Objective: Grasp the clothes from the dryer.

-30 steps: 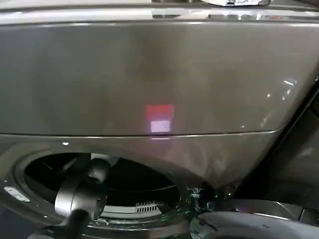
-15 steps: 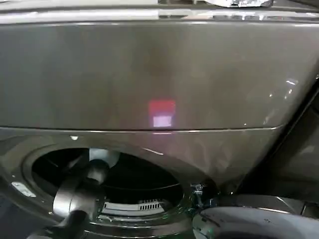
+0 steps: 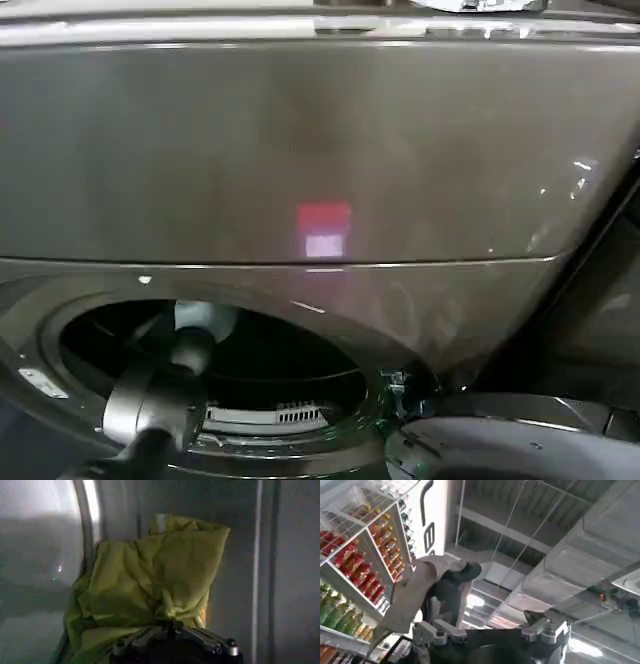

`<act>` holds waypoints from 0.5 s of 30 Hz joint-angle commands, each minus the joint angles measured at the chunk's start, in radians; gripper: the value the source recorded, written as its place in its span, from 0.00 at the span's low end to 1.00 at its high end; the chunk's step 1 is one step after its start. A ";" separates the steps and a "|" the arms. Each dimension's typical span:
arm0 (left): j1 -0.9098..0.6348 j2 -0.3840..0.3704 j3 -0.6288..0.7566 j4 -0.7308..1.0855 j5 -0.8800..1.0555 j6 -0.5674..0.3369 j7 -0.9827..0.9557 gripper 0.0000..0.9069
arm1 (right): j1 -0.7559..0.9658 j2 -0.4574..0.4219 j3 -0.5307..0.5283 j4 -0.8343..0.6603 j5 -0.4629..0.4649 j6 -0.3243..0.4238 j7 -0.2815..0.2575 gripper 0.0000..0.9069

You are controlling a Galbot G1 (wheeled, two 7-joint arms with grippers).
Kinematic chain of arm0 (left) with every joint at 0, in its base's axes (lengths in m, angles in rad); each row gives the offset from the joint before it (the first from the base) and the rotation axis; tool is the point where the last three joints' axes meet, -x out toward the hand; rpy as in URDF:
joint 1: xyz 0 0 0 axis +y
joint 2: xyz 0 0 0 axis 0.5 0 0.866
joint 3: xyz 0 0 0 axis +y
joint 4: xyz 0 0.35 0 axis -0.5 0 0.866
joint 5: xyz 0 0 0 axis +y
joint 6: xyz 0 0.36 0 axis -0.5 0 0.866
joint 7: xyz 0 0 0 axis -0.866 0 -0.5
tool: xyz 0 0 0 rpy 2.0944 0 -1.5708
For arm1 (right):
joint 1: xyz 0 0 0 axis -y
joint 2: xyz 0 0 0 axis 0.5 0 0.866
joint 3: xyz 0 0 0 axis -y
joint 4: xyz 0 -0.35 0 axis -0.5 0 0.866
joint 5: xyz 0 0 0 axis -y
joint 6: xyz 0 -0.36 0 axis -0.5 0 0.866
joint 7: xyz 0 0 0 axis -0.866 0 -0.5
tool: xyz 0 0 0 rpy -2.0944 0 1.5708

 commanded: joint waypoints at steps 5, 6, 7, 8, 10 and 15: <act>0.117 -0.040 -0.009 -0.295 -0.549 0.161 -0.512 0.00 | 0.004 0.023 -0.004 0.011 0.002 0.022 -0.017 1.00; 0.127 -0.042 -0.010 -0.318 -0.623 0.170 -0.561 0.00 | 0.006 0.023 -0.007 0.016 0.002 0.022 -0.017 1.00; 0.130 -0.044 -0.012 -0.333 -0.660 0.182 -0.574 0.00 | 0.007 0.023 -0.008 0.018 0.002 0.022 -0.018 1.00; 0.143 -0.049 -0.024 -0.364 -0.714 0.210 -0.619 0.00 | 0.010 0.022 -0.010 0.022 0.001 0.021 -0.019 1.00; 0.173 -0.050 -0.028 -0.433 -0.788 0.231 -0.674 0.00 | 0.011 0.022 -0.012 0.026 0.001 0.021 -0.021 1.00; 0.236 -0.057 -0.025 -0.522 -0.844 0.219 -0.786 0.00 | 0.011 0.020 -0.010 0.027 0.001 0.022 -0.024 1.00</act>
